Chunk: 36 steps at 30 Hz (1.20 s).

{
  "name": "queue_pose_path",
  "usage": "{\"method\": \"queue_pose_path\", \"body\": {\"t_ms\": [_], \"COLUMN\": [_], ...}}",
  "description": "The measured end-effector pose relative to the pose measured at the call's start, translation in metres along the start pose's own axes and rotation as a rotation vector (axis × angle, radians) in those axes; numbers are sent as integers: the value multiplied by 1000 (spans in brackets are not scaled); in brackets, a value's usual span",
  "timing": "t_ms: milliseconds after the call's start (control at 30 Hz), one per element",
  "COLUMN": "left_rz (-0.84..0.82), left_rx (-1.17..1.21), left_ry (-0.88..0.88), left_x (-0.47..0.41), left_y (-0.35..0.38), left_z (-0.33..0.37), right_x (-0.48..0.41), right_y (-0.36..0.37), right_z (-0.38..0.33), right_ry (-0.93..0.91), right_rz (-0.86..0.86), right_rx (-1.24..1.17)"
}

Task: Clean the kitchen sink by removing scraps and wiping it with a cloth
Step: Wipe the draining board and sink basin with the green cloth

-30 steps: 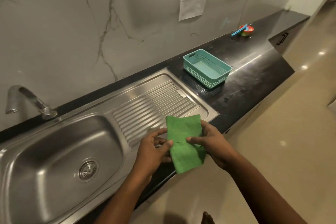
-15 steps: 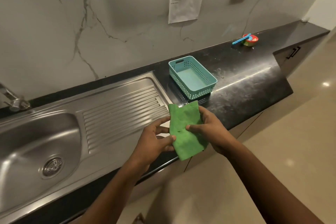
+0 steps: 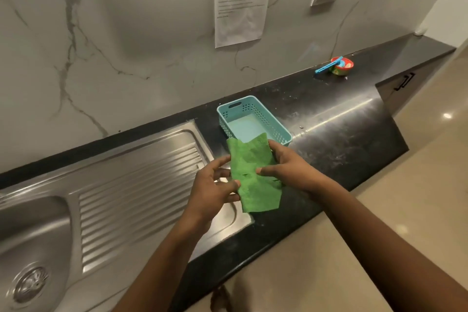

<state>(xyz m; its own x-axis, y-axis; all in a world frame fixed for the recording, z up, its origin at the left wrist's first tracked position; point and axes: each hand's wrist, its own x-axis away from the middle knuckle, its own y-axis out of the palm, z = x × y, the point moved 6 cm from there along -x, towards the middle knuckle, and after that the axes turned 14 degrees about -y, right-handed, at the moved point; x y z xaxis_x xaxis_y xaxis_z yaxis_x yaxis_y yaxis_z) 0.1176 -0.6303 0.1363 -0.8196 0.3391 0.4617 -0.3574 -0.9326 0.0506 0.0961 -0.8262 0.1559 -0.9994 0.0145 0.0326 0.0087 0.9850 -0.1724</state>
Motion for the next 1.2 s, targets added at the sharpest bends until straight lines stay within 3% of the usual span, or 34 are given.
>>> {"method": "queue_pose_path", "body": {"t_ms": [167, 467, 967, 1200], "left_rz": [-7, 55, 122, 250], "left_rx": [-14, 9, 364, 294], "left_ry": [-8, -100, -524, -469], "left_x": [-46, -117, -192, -210], "left_y": [10, 41, 88, 98], "left_z": [21, 62, 54, 41], "right_x": [-46, -141, -227, -227], "right_y": [-29, -74, -76, -70], "right_z": [-5, -8, 73, 92], "right_ry": [25, 5, 126, 138], "right_rz": [-113, -168, -351, -359], "right_rx": [99, 190, 392, 364]}}
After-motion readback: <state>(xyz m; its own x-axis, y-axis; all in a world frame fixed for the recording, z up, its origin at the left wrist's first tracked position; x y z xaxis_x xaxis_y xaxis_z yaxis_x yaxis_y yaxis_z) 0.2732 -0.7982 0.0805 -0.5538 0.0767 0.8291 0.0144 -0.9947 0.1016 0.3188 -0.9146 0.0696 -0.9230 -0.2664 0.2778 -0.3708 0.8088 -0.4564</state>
